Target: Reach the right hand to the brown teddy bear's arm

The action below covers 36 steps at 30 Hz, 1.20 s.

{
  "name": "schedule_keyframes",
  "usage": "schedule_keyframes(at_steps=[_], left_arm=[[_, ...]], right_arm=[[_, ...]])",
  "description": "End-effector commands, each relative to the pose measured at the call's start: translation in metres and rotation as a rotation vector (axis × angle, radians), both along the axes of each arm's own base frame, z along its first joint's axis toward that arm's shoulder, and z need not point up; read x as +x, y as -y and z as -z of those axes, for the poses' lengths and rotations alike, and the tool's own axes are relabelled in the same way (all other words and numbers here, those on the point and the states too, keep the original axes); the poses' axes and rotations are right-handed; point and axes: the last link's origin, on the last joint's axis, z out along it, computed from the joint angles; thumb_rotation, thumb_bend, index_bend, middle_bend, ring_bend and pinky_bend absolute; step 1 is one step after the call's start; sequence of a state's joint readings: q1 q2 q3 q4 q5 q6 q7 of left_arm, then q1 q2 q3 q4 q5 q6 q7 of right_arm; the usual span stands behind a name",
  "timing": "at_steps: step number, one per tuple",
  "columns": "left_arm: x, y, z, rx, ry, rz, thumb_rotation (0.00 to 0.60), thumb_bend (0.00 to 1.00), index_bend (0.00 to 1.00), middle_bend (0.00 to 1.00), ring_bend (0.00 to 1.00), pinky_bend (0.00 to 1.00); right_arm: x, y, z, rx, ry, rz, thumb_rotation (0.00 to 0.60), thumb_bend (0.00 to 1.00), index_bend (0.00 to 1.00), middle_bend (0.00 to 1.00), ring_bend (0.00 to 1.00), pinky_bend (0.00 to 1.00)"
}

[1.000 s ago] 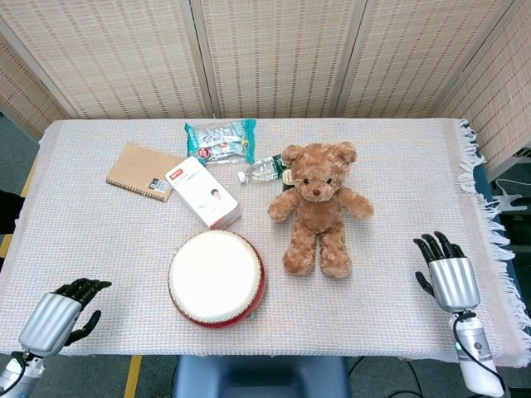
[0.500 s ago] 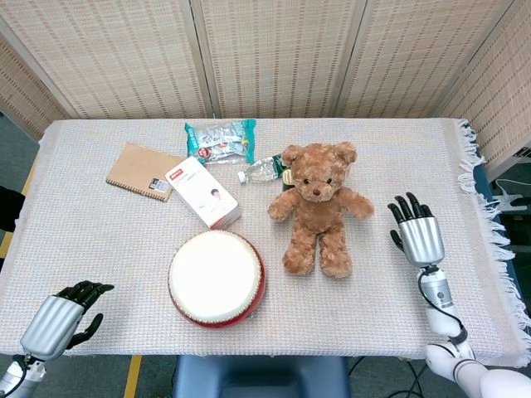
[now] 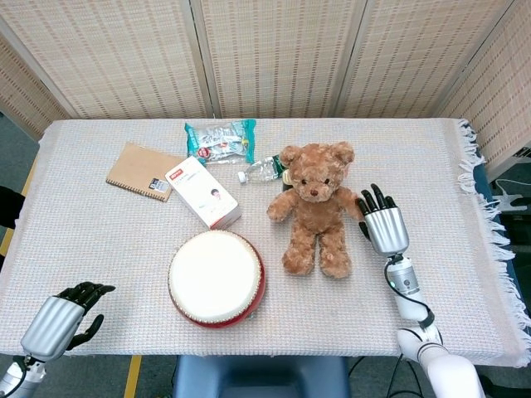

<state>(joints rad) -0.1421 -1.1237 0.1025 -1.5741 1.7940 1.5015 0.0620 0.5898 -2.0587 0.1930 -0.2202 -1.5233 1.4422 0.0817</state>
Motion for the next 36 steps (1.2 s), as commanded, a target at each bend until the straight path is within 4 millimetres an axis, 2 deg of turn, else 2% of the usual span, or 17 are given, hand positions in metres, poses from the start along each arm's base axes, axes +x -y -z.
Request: schedule_keyframes(at_steps=[1,14,21,28,36], left_arm=[[0.000,0.000,0.000,-0.003,0.001,-0.003,0.600,0.43,0.25,0.31,0.27,0.49],[0.002,0.002,0.003,-0.020,-0.001,0.012,0.600,0.43,0.25,0.31,0.27,0.49],[0.002,0.002,0.002,-0.017,0.003,0.012,0.600,0.43,0.25,0.31,0.27,0.49],[0.002,0.002,0.002,-0.018,0.004,0.014,0.600,0.43,0.25,0.31,0.27,0.49],[0.003,0.002,0.002,-0.019,0.005,0.016,0.600,0.43,0.25,0.31,0.27,0.49]], right_arm=[[0.002,0.002,0.000,-0.013,-0.007,-0.001,0.600,0.11,0.37,0.28,0.15,0.47],[0.005,0.008,0.006,-0.014,-0.056,0.020,0.600,0.11,0.37,0.28,0.16,0.51],[0.012,0.012,0.002,-0.051,-0.075,0.002,0.600,0.11,0.49,0.37,0.25,0.59],[0.013,0.016,-0.004,-0.084,-0.098,0.004,0.600,0.11,0.61,0.41,0.27,0.61],[0.015,0.016,-0.007,-0.100,-0.077,-0.004,0.600,0.11,0.65,0.41,0.27,0.61]])
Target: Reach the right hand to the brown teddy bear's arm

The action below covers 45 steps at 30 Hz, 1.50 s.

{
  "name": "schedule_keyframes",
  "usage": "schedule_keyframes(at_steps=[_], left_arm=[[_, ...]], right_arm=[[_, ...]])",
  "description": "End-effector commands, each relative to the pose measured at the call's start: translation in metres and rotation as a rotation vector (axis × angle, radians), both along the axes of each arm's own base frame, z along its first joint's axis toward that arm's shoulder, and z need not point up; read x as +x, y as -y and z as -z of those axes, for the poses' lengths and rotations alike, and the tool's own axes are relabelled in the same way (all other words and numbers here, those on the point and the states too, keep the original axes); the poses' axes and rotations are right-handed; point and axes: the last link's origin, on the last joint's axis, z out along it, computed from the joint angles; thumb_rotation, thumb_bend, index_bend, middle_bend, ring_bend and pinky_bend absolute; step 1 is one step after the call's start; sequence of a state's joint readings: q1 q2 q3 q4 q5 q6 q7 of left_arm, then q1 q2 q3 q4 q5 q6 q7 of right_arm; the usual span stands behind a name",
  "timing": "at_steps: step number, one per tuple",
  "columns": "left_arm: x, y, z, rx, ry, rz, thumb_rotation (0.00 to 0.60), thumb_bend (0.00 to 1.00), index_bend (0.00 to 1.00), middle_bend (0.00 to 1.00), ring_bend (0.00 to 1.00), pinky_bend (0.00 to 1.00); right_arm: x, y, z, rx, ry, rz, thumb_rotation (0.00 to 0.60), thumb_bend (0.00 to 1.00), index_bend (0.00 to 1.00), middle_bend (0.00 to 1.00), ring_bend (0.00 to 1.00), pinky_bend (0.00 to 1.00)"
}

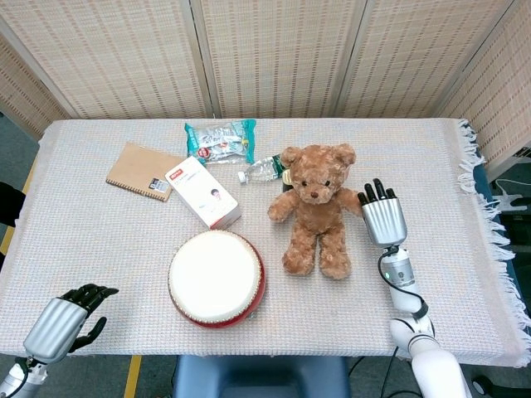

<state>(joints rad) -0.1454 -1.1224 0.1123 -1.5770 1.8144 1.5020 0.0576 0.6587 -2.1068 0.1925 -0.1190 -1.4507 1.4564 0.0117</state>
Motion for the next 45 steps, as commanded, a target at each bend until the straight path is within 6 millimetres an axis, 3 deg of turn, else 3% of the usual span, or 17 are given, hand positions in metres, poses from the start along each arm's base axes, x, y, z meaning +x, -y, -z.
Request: schedule_keyframes(at_steps=[1,6,17,29,38,45], left_arm=[[0.000,0.000,0.000,-0.002,-0.001,0.000,0.600,0.43,0.25,0.31,0.27,0.49],[-0.001,0.000,0.000,0.001,-0.005,-0.003,0.600,0.43,0.25,0.31,0.27,0.49],[-0.001,0.000,-0.001,0.004,0.001,-0.001,0.600,0.43,0.25,0.31,0.27,0.49],[-0.001,-0.001,-0.001,0.002,-0.001,-0.009,0.600,0.43,0.25,0.31,0.27,0.49],[-0.001,-0.001,0.000,0.000,-0.001,-0.006,0.600,0.43,0.25,0.31,0.27,0.49],[-0.001,-0.001,0.000,0.001,-0.002,-0.006,0.600,0.43,0.25,0.31,0.27,0.49]], right_arm=[[-0.008,0.000,0.004,0.028,-0.024,0.041,0.600,0.11,0.65,0.41,0.27,0.61],[-0.016,0.002,0.006,0.052,-0.056,0.084,0.600,0.11,0.65,0.41,0.27,0.62],[0.007,0.001,-0.008,-0.055,0.046,-0.028,0.600,0.11,0.65,0.41,0.27,0.62],[-0.016,0.003,0.004,0.036,-0.054,0.096,0.600,0.11,0.65,0.41,0.27,0.62],[-0.005,0.005,-0.011,-0.052,0.016,0.042,0.600,0.11,0.65,0.41,0.27,0.62],[-0.011,0.002,-0.004,-0.008,-0.009,0.063,0.600,0.11,0.65,0.41,0.27,0.62]])
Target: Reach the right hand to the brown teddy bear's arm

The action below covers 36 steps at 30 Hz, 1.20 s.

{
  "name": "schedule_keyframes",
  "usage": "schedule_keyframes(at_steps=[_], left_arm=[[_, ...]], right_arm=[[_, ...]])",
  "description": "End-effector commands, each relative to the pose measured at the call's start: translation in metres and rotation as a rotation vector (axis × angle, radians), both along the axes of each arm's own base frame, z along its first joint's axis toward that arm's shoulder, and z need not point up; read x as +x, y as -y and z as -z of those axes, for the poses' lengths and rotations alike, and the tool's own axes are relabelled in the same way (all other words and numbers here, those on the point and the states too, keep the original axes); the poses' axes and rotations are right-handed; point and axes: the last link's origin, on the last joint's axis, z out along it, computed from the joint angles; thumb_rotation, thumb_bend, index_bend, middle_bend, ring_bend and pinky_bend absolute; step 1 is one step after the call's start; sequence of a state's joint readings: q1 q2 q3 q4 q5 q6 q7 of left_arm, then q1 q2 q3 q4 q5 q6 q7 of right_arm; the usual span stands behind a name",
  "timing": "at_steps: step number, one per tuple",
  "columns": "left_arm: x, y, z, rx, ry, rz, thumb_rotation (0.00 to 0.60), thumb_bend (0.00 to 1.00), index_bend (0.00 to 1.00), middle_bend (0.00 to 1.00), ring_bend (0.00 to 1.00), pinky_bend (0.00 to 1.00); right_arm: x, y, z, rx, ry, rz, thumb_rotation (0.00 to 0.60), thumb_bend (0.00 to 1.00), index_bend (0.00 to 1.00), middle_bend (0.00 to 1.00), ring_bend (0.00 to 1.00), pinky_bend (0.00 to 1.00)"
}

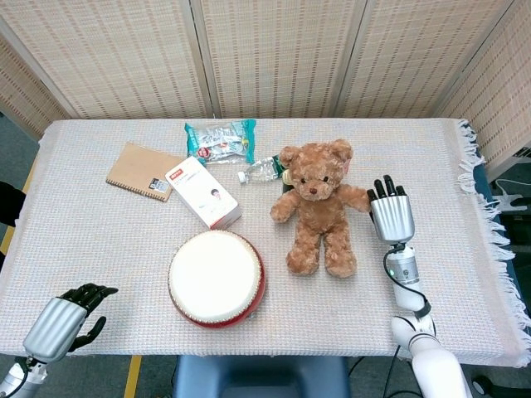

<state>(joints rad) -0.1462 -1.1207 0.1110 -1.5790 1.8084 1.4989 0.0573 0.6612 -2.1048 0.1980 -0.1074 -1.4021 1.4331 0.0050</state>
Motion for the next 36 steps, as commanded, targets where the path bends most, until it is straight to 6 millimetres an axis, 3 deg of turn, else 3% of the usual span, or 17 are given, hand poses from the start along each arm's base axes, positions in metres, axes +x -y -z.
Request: schedule_keyframes(at_steps=[1,7,18,20,22,25,29,32,36], left_arm=[[0.000,0.000,0.000,-0.001,-0.003,-0.001,0.600,0.43,0.25,0.31,0.27,0.49],[0.000,0.000,0.000,-0.002,-0.004,-0.001,0.600,0.43,0.25,0.31,0.27,0.49],[0.000,0.000,0.001,-0.004,-0.002,0.002,0.600,0.43,0.25,0.31,0.27,0.49],[0.000,0.001,0.001,-0.004,-0.006,0.002,0.600,0.43,0.25,0.31,0.27,0.49],[0.000,0.000,0.001,-0.004,-0.005,-0.001,0.600,0.43,0.25,0.31,0.27,0.49],[-0.001,0.000,0.000,0.001,-0.005,-0.002,0.600,0.43,0.25,0.31,0.27,0.49],[-0.001,-0.001,0.000,0.002,-0.006,-0.007,0.600,0.43,0.25,0.31,0.27,0.49],[-0.001,-0.001,0.001,0.001,-0.010,-0.004,0.600,0.43,0.25,0.31,0.27,0.49],[-0.001,0.000,0.003,-0.004,-0.018,-0.005,0.600,0.43,0.25,0.31,0.27,0.49]], right_arm=[[-0.005,-0.001,0.005,0.029,-0.022,0.021,0.600,0.11,0.65,0.41,0.27,0.62],[-0.008,-0.002,0.007,0.041,-0.037,0.038,0.600,0.11,0.65,0.41,0.27,0.62],[-0.003,-0.004,-0.012,-0.039,0.077,-0.025,0.600,0.11,0.64,0.41,0.27,0.62],[-0.012,-0.010,-0.011,-0.021,0.089,-0.004,0.600,0.11,0.60,0.41,0.27,0.62],[-0.026,-0.018,-0.009,0.010,0.093,0.039,0.600,0.11,0.47,0.39,0.23,0.61],[-0.055,-0.041,-0.004,0.071,0.116,0.119,0.600,0.11,0.27,0.31,0.14,0.58],[-0.085,-0.101,-0.015,0.201,0.131,0.169,0.600,0.11,0.14,0.29,0.12,0.50],[-0.079,-0.155,-0.046,0.308,0.114,0.218,0.600,0.11,0.14,0.29,0.13,0.40],[-0.063,-0.196,-0.079,0.338,0.075,0.248,0.600,0.11,0.15,0.29,0.13,0.38]])
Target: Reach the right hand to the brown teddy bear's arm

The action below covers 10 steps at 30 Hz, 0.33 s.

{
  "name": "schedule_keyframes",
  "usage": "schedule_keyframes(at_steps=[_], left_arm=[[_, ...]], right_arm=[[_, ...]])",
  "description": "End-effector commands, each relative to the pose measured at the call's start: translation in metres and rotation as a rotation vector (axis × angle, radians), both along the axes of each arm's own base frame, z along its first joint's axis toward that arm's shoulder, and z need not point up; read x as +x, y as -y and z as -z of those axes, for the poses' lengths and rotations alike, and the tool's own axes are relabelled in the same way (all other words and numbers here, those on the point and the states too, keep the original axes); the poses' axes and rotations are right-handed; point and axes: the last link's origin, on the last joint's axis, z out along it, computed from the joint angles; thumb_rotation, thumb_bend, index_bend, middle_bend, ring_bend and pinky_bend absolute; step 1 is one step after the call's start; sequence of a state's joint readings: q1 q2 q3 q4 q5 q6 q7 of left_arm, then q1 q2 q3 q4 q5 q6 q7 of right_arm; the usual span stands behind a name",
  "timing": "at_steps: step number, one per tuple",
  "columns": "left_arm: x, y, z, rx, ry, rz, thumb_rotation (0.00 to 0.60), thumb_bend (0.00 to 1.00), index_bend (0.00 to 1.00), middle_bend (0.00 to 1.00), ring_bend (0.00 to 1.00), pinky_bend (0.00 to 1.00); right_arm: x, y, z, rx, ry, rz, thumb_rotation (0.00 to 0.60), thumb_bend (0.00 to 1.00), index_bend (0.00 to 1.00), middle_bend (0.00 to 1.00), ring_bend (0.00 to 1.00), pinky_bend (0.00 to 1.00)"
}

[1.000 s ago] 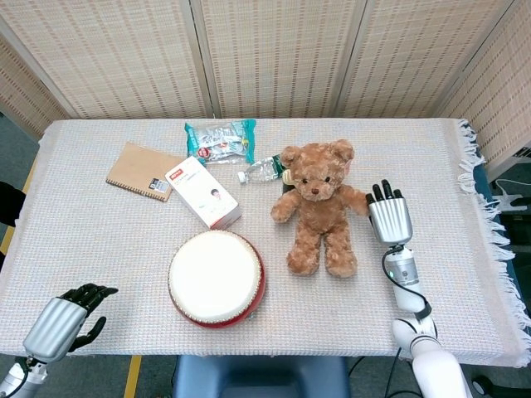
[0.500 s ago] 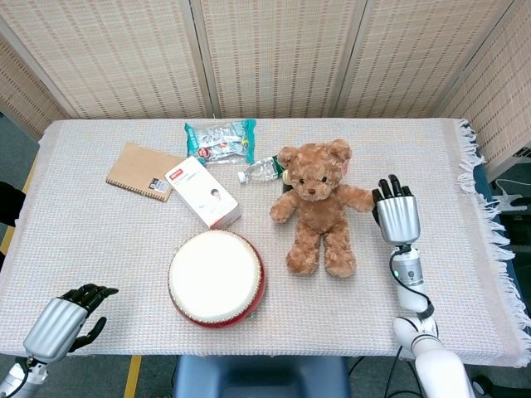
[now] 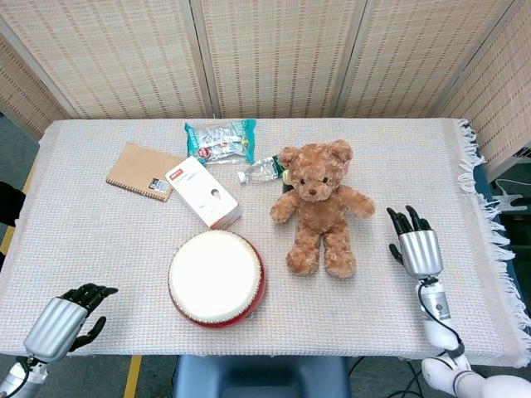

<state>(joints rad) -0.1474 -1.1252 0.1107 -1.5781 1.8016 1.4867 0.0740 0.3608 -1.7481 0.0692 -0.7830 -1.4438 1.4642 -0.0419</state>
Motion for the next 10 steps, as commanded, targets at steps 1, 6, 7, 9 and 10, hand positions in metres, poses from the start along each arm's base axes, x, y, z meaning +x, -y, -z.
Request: schedule_keyframes(at_steps=[1,6,7,9,10], left_arm=[[0.0006,0.0003,0.0008,-0.001,-0.003,0.001,0.600,0.43,0.25,0.31,0.27,0.49],[0.0015,0.0006,0.0017,0.003,-0.008,0.003,0.600,0.43,0.25,0.31,0.27,0.49],[0.0017,0.0004,0.0018,0.004,-0.008,0.004,0.600,0.43,0.25,0.31,0.27,0.49],[0.0016,0.0001,0.0020,0.005,-0.013,0.005,0.600,0.43,0.25,0.31,0.27,0.49],[0.0017,-0.0001,0.0022,0.005,-0.014,0.005,0.600,0.43,0.25,0.31,0.27,0.49]], right_arm=[[-0.0014,-0.1092,-0.0671,0.134,-0.093,0.117,0.600,0.11,0.16,0.29,0.13,0.38],[0.0016,-0.1138,-0.0729,0.135,-0.108,0.124,0.600,0.11,0.16,0.29,0.13,0.37],[0.0011,-0.1134,-0.0721,0.138,-0.112,0.128,0.600,0.11,0.16,0.29,0.13,0.37],[0.0001,-0.1124,-0.0704,0.155,-0.112,0.139,0.600,0.11,0.16,0.29,0.13,0.37],[-0.0002,-0.1120,-0.0699,0.162,-0.109,0.143,0.600,0.11,0.17,0.29,0.13,0.37]])
